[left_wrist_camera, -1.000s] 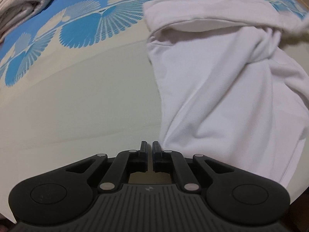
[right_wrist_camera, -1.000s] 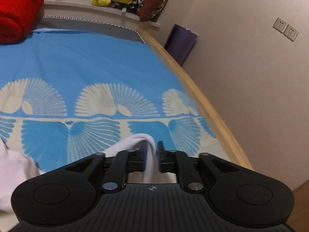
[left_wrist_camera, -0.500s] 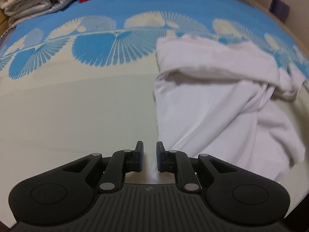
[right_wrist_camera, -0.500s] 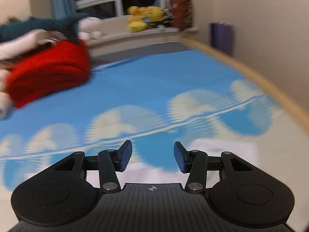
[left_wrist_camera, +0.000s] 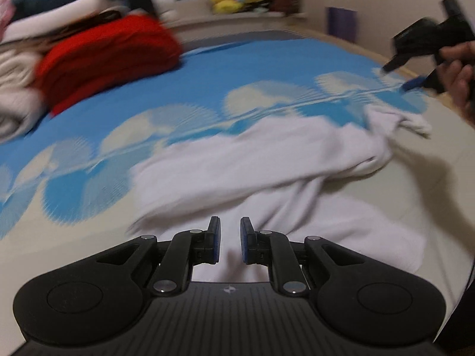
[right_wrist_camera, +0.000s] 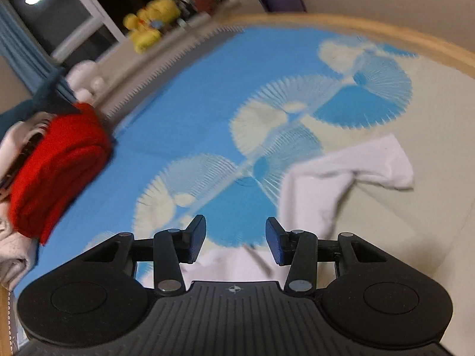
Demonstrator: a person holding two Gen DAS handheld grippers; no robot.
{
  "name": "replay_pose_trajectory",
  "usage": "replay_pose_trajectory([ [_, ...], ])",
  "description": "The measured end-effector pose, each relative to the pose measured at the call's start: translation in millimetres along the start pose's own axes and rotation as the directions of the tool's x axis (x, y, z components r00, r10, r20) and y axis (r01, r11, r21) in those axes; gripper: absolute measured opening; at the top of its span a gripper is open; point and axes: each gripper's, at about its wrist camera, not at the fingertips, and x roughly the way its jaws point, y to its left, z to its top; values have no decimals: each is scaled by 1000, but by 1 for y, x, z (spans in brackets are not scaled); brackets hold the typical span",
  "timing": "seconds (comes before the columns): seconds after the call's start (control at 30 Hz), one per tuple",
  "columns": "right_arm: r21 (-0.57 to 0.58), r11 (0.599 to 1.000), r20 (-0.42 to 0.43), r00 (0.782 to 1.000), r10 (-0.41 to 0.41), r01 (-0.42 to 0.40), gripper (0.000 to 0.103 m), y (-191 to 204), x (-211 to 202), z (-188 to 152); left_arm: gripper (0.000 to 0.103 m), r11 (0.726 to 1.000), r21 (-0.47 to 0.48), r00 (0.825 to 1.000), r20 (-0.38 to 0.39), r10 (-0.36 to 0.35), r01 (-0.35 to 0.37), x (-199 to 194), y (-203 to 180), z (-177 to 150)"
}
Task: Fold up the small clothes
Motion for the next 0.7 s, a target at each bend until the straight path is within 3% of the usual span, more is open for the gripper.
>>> replay_pose_trajectory([
  [0.1,39,998,-87,995,-50,53,47,-21,9,-3,15,997,63,999,16,-40,39,25,-45,24],
  [0.2,64,996,-149,988,-47,57,47,-33,13,-3,17,987,134,996,2,-84,83,54,-91,43],
  [0.27,57,997,-149,988,-37,45,47,-31,8,-1,33,976,197,996,-20,-92,95,72,-118,50],
  [0.3,50,998,-146,989,-31,38,47,-32,4,-1,47,966,240,995,-37,-90,97,82,-130,51],
  [0.37,52,998,-144,989,-26,34,48,-33,10,5,52,936,337,994,-84,-72,97,102,-152,50],
  [0.4,55,998,-146,989,-22,31,48,-33,12,7,51,918,386,994,-100,-54,88,110,-158,47],
  [0.47,62,998,-150,988,-17,27,48,-33,18,11,31,889,456,994,-107,4,46,125,-164,45],
  [0.5,64,998,-150,989,-17,27,48,-33,17,11,2,885,464,993,-113,26,29,129,-161,47],
  [0.53,66,997,-150,989,-19,29,48,-32,23,14,2,894,447,993,-119,28,28,129,-152,52],
  [0.6,60,998,-148,989,-24,33,48,-30,26,15,1,938,340,993,-110,-36,72,117,-122,69],
  [0.7,41,998,-149,988,-32,38,48,-22,29,12,1,977,206,998,-22,-58,62,79,-58,92],
])
